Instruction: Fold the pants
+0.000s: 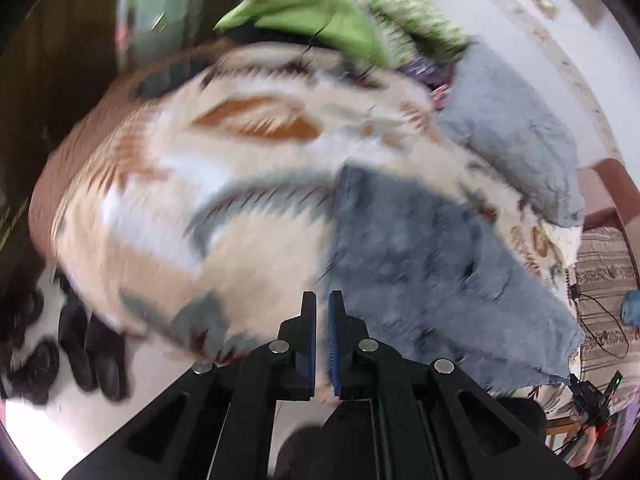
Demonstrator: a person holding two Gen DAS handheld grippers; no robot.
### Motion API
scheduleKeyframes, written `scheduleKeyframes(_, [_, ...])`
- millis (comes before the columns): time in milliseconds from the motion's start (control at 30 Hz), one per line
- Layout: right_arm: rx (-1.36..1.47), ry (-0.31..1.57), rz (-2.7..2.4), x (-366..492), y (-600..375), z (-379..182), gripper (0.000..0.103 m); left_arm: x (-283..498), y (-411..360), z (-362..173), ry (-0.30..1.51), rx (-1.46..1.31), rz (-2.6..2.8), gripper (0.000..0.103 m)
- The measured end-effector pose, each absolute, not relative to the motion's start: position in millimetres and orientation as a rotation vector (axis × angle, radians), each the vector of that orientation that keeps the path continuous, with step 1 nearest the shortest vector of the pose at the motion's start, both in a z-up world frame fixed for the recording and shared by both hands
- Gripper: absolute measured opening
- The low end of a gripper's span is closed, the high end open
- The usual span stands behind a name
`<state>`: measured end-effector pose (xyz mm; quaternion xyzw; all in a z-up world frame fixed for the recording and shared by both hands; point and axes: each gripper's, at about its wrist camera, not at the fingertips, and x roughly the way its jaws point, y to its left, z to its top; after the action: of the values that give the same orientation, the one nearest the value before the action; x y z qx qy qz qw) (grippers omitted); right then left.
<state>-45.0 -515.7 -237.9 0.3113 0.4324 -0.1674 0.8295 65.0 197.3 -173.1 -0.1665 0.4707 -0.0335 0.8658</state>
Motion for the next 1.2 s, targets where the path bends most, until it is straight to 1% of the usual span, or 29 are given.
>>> scheduleKeyframes(33, [0.645, 0.927, -0.375, -44, -514, -233, 0.02, 68, 191, -167, 0.963, -0.326, -0.079, 0.013])
scheduleKeyframes(67, [0.623, 0.931, -0.394, -41, -511, -227, 0.02, 72, 185, -162, 0.939, -0.299, -0.082, 0.029])
scheduleKeyframes(100, [0.588, 0.925, -0.413, -40, -507, -220, 0.02, 77, 178, -159, 0.923, -0.278, -0.078, 0.051])
scheduleKeyframes(133, [0.557, 0.916, -0.427, -38, -500, -212, 0.021, 80, 174, -158, 0.919, -0.272, -0.072, 0.059])
scheduleKeyframes(167, [0.52, 0.908, -0.436, -36, -494, -205, 0.021, 83, 170, -159, 0.919, -0.279, -0.069, 0.062])
scheduleKeyframes(267, [0.443, 0.872, -0.393, -35, -475, -183, 0.021, 81, 163, -173, 0.973, -0.352, -0.116, 0.063])
scheduleKeyframes(300, [0.439, 0.858, -0.358, -36, -469, -178, 0.021, 78, 161, -181, 0.998, -0.365, -0.123, 0.067])
scheduleKeyframes(333, [0.428, 0.847, -0.318, -36, -462, -173, 0.025, 75, 160, -192, 1.039, -0.38, -0.129, 0.069])
scheduleKeyframes(400, [0.364, 0.834, -0.319, -34, -451, -166, 0.039, 68, 155, -210, 1.099, -0.408, -0.134, 0.069])
scheduleKeyframes(433, [0.334, 0.829, -0.336, -34, -447, -165, 0.062, 68, 154, -220, 1.137, -0.434, -0.135, 0.069])
scheduleKeyframes(467, [0.311, 0.815, -0.352, -35, -443, -165, 0.075, 70, 152, -225, 1.155, -0.455, -0.135, 0.069])
scheduleKeyframes(600, [0.356, 0.815, -0.297, -34, -434, -173, 0.075, 75, 144, -237, 1.193, -0.548, -0.143, 0.069])
scheduleKeyframes(767, [0.376, 0.841, -0.264, -33, -424, -188, 0.075, 74, 122, -226, 1.214, -0.635, -0.24, 0.069])
scheduleKeyframes(867, [0.399, 0.842, -0.245, -34, -422, -197, 0.075, 71, 108, -224, 1.224, -0.632, -0.242, 0.069])
scheduleKeyframes(1033, [0.404, 0.837, -0.232, -32, -419, -203, 0.075, 88, 105, -237, 1.225, -0.741, -0.221, 0.068])
scheduleKeyframes(1133, [0.41, 0.823, -0.234, -36, -422, -204, 0.075, 101, 96, -246, 1.238, -0.8, -0.223, 0.057])
scheduleKeyframes(1167, [0.414, 0.821, -0.239, -37, -423, -204, 0.075, 104, 98, -248, 1.235, -0.823, -0.23, 0.049])
scheduleKeyframes(1200, [0.424, 0.819, -0.242, -38, -426, -206, 0.075, 106, 97, -249, 1.223, -0.845, -0.227, 0.047])
